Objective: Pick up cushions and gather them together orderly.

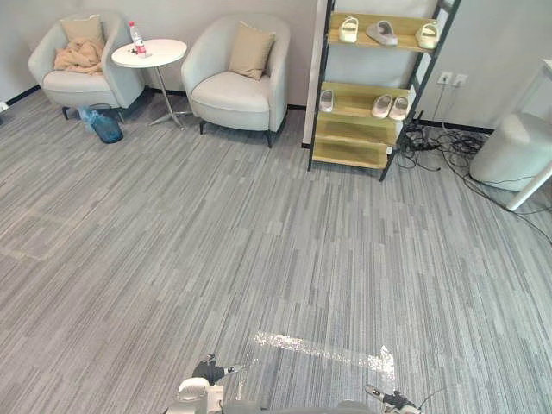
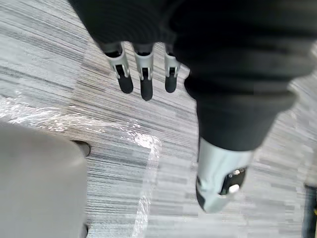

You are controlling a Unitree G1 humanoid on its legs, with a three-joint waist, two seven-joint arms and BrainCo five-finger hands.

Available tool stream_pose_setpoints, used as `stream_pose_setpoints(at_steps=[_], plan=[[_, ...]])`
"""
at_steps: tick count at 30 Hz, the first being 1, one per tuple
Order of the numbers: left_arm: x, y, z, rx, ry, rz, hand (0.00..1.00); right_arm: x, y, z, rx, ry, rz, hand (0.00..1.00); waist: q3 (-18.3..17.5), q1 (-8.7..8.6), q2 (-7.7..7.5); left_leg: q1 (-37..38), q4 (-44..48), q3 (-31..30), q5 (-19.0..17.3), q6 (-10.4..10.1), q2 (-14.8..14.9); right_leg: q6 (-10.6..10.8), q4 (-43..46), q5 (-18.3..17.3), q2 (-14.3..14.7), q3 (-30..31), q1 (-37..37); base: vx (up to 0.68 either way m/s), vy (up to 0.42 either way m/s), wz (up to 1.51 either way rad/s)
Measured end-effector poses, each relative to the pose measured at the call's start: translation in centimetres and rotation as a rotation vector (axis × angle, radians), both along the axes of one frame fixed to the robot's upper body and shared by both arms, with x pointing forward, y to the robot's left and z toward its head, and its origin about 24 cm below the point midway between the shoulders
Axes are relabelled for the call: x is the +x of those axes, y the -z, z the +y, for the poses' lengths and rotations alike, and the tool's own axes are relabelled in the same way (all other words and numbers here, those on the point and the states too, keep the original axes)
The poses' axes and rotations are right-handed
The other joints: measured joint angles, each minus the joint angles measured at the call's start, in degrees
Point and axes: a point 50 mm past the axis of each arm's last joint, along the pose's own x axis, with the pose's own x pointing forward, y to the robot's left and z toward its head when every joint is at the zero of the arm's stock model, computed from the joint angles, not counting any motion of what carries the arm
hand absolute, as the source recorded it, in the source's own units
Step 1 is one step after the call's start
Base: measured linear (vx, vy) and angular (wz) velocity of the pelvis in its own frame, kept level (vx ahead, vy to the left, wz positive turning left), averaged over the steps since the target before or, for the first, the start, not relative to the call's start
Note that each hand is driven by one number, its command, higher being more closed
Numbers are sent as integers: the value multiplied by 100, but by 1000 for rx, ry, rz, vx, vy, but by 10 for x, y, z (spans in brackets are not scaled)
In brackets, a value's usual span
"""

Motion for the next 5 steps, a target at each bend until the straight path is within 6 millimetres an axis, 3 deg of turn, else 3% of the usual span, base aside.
stream_pose_setpoints(at_steps=[5], plan=[[-1, 1, -5, -9, 10, 5, 0, 4, -1, -2, -5, -2, -10, 0, -16, 13, 103, -45, -64, -181, -1, -127, 118, -23, -911, 417, 290, -146, 386, 2, -66, 11]])
